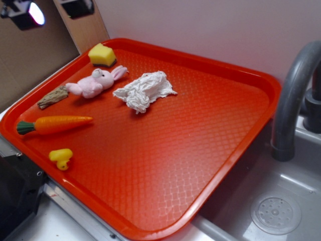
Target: Grab the green sponge.
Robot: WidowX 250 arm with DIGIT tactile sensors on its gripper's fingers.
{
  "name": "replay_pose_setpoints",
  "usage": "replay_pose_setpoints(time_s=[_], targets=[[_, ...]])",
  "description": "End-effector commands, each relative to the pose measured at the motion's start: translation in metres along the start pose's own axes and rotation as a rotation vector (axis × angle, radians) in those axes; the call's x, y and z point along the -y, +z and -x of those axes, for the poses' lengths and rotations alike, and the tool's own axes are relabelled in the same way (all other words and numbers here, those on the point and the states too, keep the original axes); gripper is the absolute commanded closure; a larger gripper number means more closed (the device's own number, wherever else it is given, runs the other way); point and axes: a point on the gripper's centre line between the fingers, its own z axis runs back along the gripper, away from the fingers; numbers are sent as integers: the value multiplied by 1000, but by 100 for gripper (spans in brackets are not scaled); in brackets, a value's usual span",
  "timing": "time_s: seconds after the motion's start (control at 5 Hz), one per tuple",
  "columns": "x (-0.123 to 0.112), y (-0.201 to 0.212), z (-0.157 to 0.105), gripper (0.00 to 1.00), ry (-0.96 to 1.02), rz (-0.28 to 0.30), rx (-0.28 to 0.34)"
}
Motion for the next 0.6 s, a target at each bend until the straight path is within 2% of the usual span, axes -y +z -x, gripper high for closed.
replay_pose_setpoints(time_s=[0.0, 0.4], targets=[[7, -39, -41, 0, 218, -53, -27], [-4, -81, -70, 0, 277, -60, -50]])
